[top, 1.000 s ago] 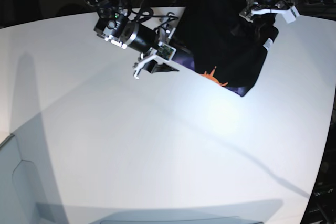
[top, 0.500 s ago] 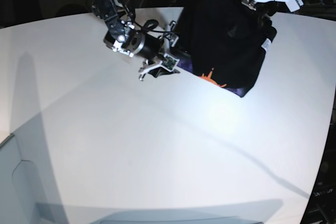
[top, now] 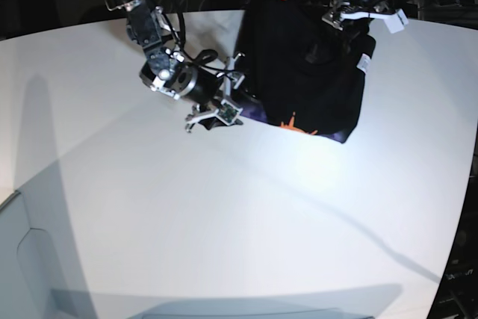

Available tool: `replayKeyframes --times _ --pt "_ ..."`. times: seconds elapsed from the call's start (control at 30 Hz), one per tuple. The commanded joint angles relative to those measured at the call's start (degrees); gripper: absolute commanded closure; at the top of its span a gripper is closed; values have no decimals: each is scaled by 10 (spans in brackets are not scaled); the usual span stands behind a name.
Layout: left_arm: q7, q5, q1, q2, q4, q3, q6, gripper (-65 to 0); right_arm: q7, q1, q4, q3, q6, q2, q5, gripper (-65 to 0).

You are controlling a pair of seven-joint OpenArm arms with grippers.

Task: Fold the T-shirt properly
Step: 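Grasp the bundle's edges with both grippers and pull it flat, then hold the shirt with the left gripper and release the right gripper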

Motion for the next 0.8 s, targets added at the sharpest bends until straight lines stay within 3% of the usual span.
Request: replayKeyframes --times 0.0,0.13,0.37,0.57,0.77 --pt "-6 -4 -6 -2 -1 2 -2 -587 2 7 7 7 3 -1 -1 -360" --pt "-6 -1 -42 -2 -47 1 -2 -587 2 16 6 30 4 -1 -1 -360" --pt "-6 92 -133 2 -95 1 -2 -587 -1 29 6 70 4 2 -1 -361" --pt "-4 116 -193 -2 -95 -1 -2 -587 0 13 7 114 8 4 -1 -361" --pt "117 108 -184 -13 -61 -23 -2 -588 3 -7 23 123 8 11 -1 -361"
